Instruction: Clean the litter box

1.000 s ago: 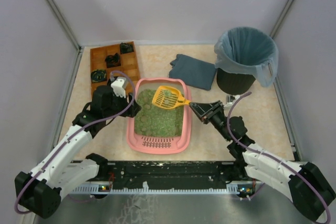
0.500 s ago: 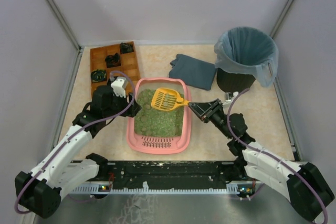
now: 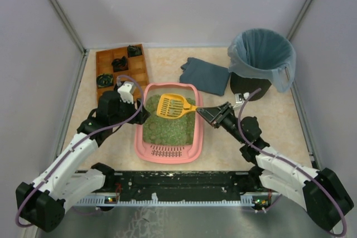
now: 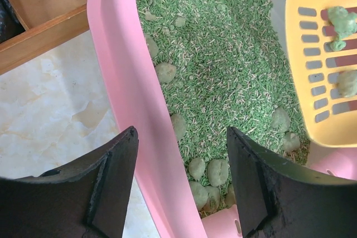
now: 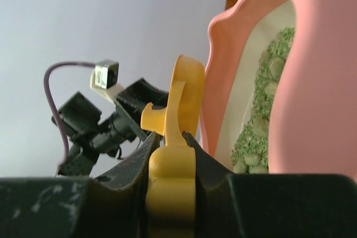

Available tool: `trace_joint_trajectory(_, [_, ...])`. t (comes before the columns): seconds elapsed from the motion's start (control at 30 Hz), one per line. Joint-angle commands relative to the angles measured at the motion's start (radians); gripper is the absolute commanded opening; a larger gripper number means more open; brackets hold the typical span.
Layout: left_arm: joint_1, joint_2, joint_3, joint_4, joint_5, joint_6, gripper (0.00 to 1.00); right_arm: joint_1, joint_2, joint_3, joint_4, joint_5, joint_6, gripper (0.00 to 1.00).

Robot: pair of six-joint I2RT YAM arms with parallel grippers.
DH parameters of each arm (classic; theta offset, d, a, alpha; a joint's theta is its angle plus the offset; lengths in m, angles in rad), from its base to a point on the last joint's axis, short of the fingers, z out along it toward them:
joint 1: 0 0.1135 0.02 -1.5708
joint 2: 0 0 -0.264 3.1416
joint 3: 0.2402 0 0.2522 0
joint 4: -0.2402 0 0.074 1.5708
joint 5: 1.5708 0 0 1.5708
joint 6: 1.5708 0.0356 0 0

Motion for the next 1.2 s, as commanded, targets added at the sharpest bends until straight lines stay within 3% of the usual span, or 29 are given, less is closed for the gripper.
trace_joint_trajectory(0.0, [-0.003,-0.009,-0.005,0.021,0.000,0.011,0.70,-0.027,-0.083,-0.029,0.006,0.101,0.037,0.00])
trace_joint_trajectory(0.03, [-0.002,-0.011,-0.005,0.021,-0.001,0.009,0.70,-0.026,-0.097,-0.035,0.012,0.121,0.041,0.00])
trace_joint_trajectory(0.17, [-0.001,-0.013,-0.011,0.029,-0.009,0.012,0.71,-0.011,0.041,0.084,0.121,-0.152,-0.062,0.00])
trace_joint_trajectory(0.3, [-0.001,-0.004,-0.001,0.017,0.006,0.013,0.71,-0.043,-0.049,-0.032,0.063,0.053,0.049,0.00])
trace_joint_trajectory(0.43, [-0.001,-0.015,-0.010,0.029,-0.012,0.012,0.71,-0.030,0.064,0.053,0.200,-0.154,-0.015,0.00])
trace_joint_trajectory(0.57, [0.000,-0.009,-0.007,0.026,0.003,0.013,0.71,-0.050,-0.008,-0.036,0.052,0.032,0.112,0.00])
trace_joint_trajectory(0.73, [0.001,-0.014,-0.009,0.022,-0.038,0.013,0.71,-0.052,0.027,0.068,0.031,-0.125,-0.008,0.00])
trace_joint_trajectory(1.17, [0.002,-0.020,-0.007,0.017,-0.058,0.019,0.71,-0.060,-0.140,0.173,-0.167,-0.076,-0.418,0.00])
